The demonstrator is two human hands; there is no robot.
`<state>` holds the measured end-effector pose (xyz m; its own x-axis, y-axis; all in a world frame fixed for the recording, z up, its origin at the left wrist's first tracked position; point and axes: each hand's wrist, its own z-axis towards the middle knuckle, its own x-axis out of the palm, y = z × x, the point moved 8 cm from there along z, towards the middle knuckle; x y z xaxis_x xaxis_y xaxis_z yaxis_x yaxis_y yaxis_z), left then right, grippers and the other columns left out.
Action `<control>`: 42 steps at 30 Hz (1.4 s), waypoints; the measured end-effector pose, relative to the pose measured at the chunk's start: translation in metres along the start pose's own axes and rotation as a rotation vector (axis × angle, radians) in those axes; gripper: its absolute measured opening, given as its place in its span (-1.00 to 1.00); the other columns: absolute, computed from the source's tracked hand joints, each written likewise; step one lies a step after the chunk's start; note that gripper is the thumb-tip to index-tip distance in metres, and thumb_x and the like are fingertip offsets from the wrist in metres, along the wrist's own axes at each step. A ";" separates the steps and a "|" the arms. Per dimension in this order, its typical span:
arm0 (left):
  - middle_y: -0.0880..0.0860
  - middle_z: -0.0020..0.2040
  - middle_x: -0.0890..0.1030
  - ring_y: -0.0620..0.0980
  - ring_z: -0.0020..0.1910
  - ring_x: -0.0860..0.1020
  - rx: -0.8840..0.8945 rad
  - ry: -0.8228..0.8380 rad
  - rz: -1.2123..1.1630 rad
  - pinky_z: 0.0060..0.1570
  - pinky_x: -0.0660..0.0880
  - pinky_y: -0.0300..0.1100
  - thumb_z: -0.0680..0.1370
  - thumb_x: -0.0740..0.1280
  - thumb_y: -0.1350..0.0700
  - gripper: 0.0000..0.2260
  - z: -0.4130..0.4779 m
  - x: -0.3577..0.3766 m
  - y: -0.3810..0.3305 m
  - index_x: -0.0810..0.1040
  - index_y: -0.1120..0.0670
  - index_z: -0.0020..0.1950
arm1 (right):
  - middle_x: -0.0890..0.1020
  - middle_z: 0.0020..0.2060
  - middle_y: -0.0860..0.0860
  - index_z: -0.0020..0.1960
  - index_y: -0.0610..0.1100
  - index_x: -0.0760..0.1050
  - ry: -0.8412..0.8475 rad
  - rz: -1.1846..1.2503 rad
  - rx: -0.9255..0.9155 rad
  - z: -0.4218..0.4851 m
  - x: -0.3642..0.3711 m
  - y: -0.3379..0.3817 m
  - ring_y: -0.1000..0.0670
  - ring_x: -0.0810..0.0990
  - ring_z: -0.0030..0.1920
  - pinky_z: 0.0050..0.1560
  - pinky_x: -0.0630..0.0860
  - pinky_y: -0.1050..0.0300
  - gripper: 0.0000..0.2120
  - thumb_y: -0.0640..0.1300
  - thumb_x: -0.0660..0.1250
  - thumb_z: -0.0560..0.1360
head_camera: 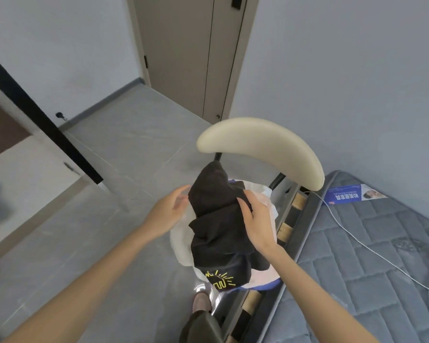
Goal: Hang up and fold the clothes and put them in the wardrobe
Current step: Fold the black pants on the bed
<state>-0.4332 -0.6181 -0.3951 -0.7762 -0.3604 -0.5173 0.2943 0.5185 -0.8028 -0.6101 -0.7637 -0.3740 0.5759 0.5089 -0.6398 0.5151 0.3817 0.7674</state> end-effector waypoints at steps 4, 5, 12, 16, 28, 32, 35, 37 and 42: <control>0.09 0.32 0.48 0.02 0.29 0.48 0.070 -0.065 -0.049 0.20 0.33 -0.25 0.63 0.19 0.15 -0.58 -0.032 -0.039 -0.013 0.26 0.01 0.50 | 0.53 -0.04 0.51 0.05 0.33 0.40 -0.060 0.182 -0.172 -0.021 -0.034 0.095 0.39 0.49 0.06 0.09 0.30 0.60 -0.69 -0.14 0.15 0.64; 0.10 0.36 0.44 0.03 0.32 0.45 0.080 -0.086 -0.067 0.23 0.33 -0.23 0.63 0.21 0.14 -0.55 -0.041 -0.050 -0.016 0.23 0.00 0.51 | 0.53 -0.05 0.52 0.04 0.30 0.41 -0.083 0.237 -0.208 -0.027 -0.044 0.121 0.41 0.48 0.04 0.03 0.29 0.64 -0.66 -0.18 0.17 0.63; -0.19 0.38 0.28 -0.13 0.36 0.30 0.128 -0.163 -0.265 0.35 0.24 -0.19 0.53 0.35 -0.06 -0.31 -0.129 -0.129 -0.018 0.03 -0.14 0.54 | 0.61 -0.12 0.24 -0.02 0.13 0.51 -0.090 0.454 -0.499 -0.081 -0.075 0.289 0.20 0.56 -0.04 -0.02 0.44 0.38 -0.71 -0.24 0.16 0.63; -0.13 0.21 0.53 -0.19 0.23 0.50 0.151 -0.221 -0.429 0.19 0.46 -0.30 0.55 0.34 0.07 -0.62 -0.181 -0.174 -0.007 0.31 -0.07 0.33 | 0.63 -0.07 0.14 0.03 0.00 0.55 -0.045 0.523 -0.602 -0.105 -0.050 0.345 0.11 0.58 0.01 0.03 0.49 0.27 -0.77 -0.23 0.16 0.63; 0.04 0.04 0.69 -0.03 0.04 0.64 0.172 -0.578 -0.509 0.00 0.57 -0.22 0.56 0.36 0.09 -0.82 -0.314 -0.340 -0.009 0.62 0.11 0.12 | 0.58 0.06 0.08 0.18 -0.01 0.49 0.416 0.192 -0.346 -0.112 0.117 0.366 -0.03 0.57 0.12 0.06 0.49 0.14 -0.82 -0.13 0.28 0.59; 0.11 0.12 0.64 0.08 0.14 0.59 0.113 -0.581 -0.439 0.22 0.51 0.03 0.58 0.31 0.10 -0.75 -0.331 -0.362 -0.023 0.57 0.17 0.21 | 0.48 0.24 0.07 0.40 0.03 0.34 0.627 0.111 -0.483 -0.136 0.143 0.412 0.06 0.47 0.21 0.15 0.41 0.17 -0.53 -0.01 0.36 0.53; 0.17 0.11 0.63 0.12 0.14 0.59 0.098 -0.491 -0.299 0.23 0.49 0.12 0.59 0.29 0.10 -0.76 -0.337 -0.364 -0.039 0.58 0.19 0.19 | 0.47 0.29 0.16 0.42 0.02 0.31 0.800 0.081 -0.635 -0.168 0.162 0.444 0.14 0.44 0.27 0.25 0.40 0.17 -0.42 0.07 0.41 0.48; 0.17 0.10 0.64 0.11 0.12 0.60 0.118 -0.483 -0.256 0.20 0.51 0.11 0.59 0.29 0.10 -0.76 -0.343 -0.367 -0.049 0.58 0.19 0.19 | 0.55 0.24 0.09 0.37 -0.06 0.38 0.775 0.135 -0.673 -0.177 0.170 0.457 0.10 0.53 0.21 0.25 0.47 0.11 -0.51 0.02 0.40 0.50; 0.06 0.09 0.66 -0.01 0.09 0.62 0.201 -0.553 -0.274 0.07 0.57 -0.15 0.61 0.26 0.06 -0.74 -0.362 -0.391 -0.057 0.57 0.13 0.24 | 0.66 0.00 0.16 0.11 0.03 0.54 0.665 0.362 -0.727 -0.173 0.164 0.494 0.18 0.63 0.00 0.04 0.57 0.23 -0.88 -0.08 0.29 0.58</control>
<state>-0.3483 -0.2261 -0.0395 -0.4523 -0.8330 -0.3185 0.2665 0.2146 -0.9396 -0.3706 -0.3584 -0.0929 0.0414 0.9224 -0.3840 -0.2508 0.3816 0.8897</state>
